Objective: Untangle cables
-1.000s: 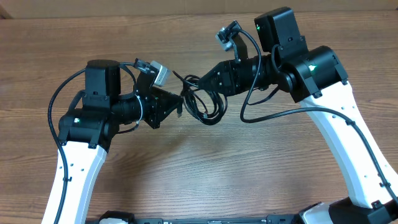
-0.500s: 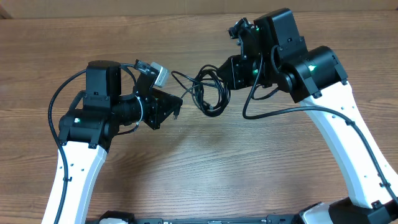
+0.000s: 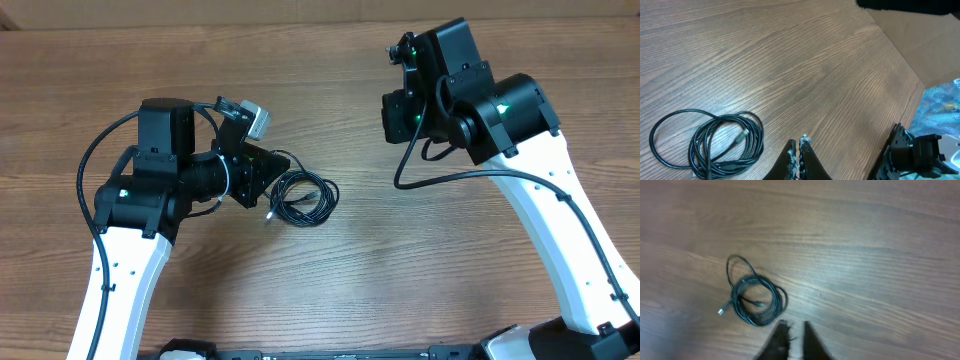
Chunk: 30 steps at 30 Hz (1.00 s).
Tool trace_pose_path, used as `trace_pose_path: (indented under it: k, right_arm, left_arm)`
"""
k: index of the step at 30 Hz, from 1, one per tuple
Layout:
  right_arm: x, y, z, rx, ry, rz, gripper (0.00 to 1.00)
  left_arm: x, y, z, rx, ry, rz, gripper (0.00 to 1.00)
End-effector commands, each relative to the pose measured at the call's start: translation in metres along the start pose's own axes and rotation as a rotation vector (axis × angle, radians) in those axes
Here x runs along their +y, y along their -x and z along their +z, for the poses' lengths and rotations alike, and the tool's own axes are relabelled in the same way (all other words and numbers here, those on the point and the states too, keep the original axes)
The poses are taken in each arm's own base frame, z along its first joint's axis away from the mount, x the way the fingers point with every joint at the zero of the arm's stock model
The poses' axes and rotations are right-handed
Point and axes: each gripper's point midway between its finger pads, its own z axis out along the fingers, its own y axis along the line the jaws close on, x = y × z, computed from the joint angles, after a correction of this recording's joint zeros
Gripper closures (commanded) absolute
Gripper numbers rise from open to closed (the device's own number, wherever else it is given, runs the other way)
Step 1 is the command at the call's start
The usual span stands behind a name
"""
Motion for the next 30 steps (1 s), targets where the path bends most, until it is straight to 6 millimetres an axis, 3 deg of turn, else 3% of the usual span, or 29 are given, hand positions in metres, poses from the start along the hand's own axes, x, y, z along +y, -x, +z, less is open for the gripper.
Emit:
trace_pose_path:
  k: [1, 2, 3, 4, 5, 9, 11, 17, 21, 26, 30]
  right_arm:
    - [-0.002, 0.005, -0.018, -0.037, -0.014, -0.009, 0.51]
    - [-0.003, 0.002, -0.018, -0.024, -0.015, -0.007, 0.35]
    - [-0.002, -0.002, -0.017, -0.008, -0.012, -0.006, 0.24]
    - [-0.002, -0.006, -0.017, 0.01, -0.007, 0.013, 0.21]
    - [-0.001, -0.009, -0.016, 0.021, -0.004, 0.03, 0.2]
    - [0.008, -0.024, -0.005, 0.089, 0.058, 0.094, 0.2]
    - [0.01, -0.036, 0.006, 0.134, 0.077, 0.106, 0.21]
    - [0.004, -0.07, 0.043, 0.234, 0.07, 0.098, 0.21]
    - [0.011, -0.081, 0.058, 0.244, 0.155, -0.115, 0.21]
    - [0.038, -0.089, 0.066, 0.204, 0.358, -0.395, 0.21]
    - [0.042, -0.078, 0.08, 0.103, 0.376, -0.536, 0.22]
  left_arm:
    - [-0.003, 0.005, -0.001, -0.007, -0.001, 0.018, 0.92]
    - [-0.003, 0.005, -0.001, -0.008, -0.001, 0.018, 0.9]
    - [-0.003, 0.005, -0.001, -0.008, -0.001, 0.019, 0.87]
    - [-0.003, 0.005, -0.001, -0.008, 0.0, 0.019, 0.81]
    - [-0.003, 0.005, -0.001, -0.009, -0.001, 0.019, 0.76]
    - [-0.003, 0.005, -0.001, -0.009, 0.0, -0.02, 0.39]
    - [-0.003, 0.005, -0.001, -0.01, 0.0, -0.061, 0.27]
    - [-0.003, 0.005, -0.001, -0.01, -0.001, -0.096, 0.23]
    - [-0.001, 0.005, -0.001, -0.009, 0.012, -0.097, 0.23]
    - [0.038, 0.003, -0.006, -0.031, 0.236, -0.3, 0.23]
    - [0.049, 0.003, -0.01, -0.058, 0.295, -0.399, 0.21]
